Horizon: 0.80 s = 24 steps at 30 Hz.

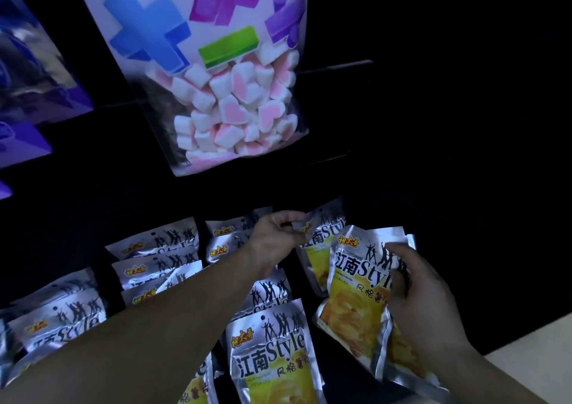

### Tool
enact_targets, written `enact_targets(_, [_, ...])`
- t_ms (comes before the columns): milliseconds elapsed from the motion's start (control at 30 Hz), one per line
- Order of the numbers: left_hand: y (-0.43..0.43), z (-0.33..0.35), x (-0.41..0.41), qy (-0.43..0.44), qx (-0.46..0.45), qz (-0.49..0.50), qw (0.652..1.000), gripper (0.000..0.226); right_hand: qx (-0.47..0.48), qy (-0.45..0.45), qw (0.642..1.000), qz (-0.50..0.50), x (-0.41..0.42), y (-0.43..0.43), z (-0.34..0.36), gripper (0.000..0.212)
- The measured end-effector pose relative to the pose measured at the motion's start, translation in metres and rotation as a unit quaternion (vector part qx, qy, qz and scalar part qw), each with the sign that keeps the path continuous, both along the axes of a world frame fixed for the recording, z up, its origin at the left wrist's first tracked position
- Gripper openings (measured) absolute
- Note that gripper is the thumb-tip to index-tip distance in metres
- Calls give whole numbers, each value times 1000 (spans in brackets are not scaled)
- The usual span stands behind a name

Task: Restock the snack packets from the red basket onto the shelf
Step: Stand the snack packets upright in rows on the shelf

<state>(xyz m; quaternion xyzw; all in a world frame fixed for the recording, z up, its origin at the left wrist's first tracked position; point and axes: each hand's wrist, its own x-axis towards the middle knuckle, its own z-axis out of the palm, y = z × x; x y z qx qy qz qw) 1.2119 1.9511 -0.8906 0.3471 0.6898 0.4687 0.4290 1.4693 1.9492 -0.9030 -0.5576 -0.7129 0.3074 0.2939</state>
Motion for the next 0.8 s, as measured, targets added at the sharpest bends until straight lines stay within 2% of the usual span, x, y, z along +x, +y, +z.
enact_targets(300, [31,0,-9,20,26,-4,999,49,3,-1,1000,-8,-2,3,-3,41])
enact_targets(467, [39,-1,-12,91,40,-16,995,57,-14,16,1000,-6,-2,7,-2,42])
enact_targets(533, [37,-8,-9,109,57,-6,992,56,-15,22,1000,-5,-2,7,-1,42])
enact_targets(667, [28,-6,-3,166,145,39,975,39,-17,24,1000,1,-2,7,-1,43])
enact_targets(733, [21,-3,-3,182,152,62,969,36,-11,25,1000,1,-3,5,1,43])
enact_targets(800, [12,-3,-2,170,143,87,971,43,-6,31,1000,4,-2,4,3,43])
